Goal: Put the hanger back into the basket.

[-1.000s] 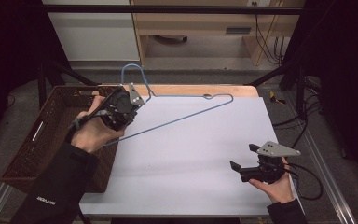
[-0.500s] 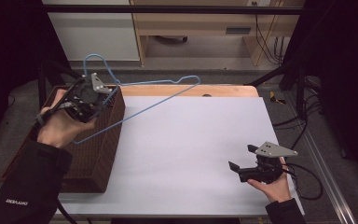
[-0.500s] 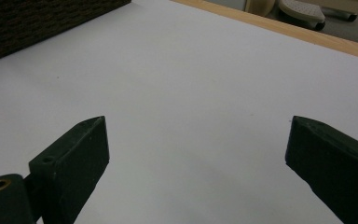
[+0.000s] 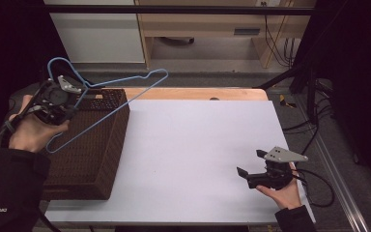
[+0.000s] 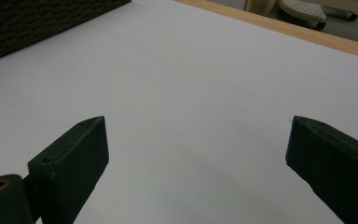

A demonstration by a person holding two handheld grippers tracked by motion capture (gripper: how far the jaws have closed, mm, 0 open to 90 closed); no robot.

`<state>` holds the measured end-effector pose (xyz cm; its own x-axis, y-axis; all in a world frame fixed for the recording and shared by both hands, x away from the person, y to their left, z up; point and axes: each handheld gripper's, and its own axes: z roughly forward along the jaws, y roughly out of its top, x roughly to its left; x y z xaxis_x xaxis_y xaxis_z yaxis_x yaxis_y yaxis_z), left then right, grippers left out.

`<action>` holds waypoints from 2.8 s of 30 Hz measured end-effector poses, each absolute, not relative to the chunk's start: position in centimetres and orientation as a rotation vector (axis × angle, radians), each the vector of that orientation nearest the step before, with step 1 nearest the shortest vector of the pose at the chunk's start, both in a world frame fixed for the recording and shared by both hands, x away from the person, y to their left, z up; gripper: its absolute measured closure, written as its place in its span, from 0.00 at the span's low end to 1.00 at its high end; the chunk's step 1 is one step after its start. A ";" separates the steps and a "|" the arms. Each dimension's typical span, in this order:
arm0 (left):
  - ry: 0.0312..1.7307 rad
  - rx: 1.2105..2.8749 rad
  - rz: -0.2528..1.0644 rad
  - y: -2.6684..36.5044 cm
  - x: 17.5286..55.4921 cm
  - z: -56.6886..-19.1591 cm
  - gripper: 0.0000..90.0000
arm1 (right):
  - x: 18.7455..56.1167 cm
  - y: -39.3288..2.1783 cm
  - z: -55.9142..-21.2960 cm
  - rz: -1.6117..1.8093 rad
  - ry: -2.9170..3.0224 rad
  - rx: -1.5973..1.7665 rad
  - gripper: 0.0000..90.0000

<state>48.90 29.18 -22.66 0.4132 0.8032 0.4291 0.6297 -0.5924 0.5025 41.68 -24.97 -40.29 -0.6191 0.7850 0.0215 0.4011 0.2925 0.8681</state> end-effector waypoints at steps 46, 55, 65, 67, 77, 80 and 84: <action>1.675 2.421 0.927 38.8 49.8 -30.4 0.97 | 41.8 -24.6 -40.5 1.258 2.176 1.061 0.06; 1.697 2.454 0.889 38.4 50.7 -33.3 0.97 | 41.8 -24.6 -40.5 1.256 2.178 1.057 0.06; 1.702 2.492 0.783 37.9 51.3 -36.6 0.97 | 41.8 -24.6 -40.6 1.255 2.177 1.062 0.06; 1.696 2.483 0.759 38.0 51.2 -36.9 0.96 | 41.8 -24.6 -40.6 1.257 2.177 1.063 0.06; 1.552 2.303 0.773 38.1 47.8 -34.3 0.69 | 41.8 -24.8 -40.4 1.263 2.170 1.067 0.06; 1.471 2.211 0.784 37.7 46.3 -33.3 0.59 | 41.8 -24.8 -40.4 1.274 2.163 1.076 0.06; 1.324 2.098 0.769 36.4 44.7 -32.4 0.47 | 41.8 -24.9 -40.3 1.291 2.153 1.068 0.06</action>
<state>44.69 36.41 -32.39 0.3552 0.9174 0.1796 0.6110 -0.3732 0.6981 41.79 -24.90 -40.31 -0.6219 0.7822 0.0377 0.4019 0.2775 0.8726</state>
